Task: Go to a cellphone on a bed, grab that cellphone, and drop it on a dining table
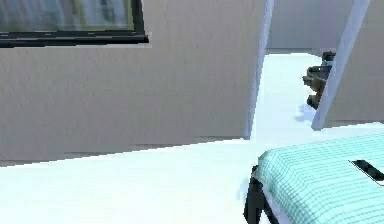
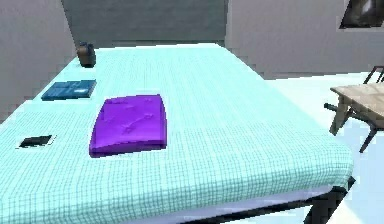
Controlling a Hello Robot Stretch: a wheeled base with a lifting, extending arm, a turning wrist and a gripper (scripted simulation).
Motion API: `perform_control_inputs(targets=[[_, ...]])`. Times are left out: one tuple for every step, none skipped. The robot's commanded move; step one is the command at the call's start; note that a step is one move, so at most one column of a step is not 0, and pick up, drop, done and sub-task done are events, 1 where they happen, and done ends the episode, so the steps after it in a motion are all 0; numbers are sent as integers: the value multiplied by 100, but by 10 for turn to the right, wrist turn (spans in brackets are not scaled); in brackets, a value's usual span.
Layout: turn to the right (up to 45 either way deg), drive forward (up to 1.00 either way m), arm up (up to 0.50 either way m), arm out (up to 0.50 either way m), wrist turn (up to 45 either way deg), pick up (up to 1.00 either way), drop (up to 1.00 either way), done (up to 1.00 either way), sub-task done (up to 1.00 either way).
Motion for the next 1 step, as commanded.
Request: perform_control_inputs(targets=[[-360, 0, 0, 0, 0, 0, 0, 0, 0]])
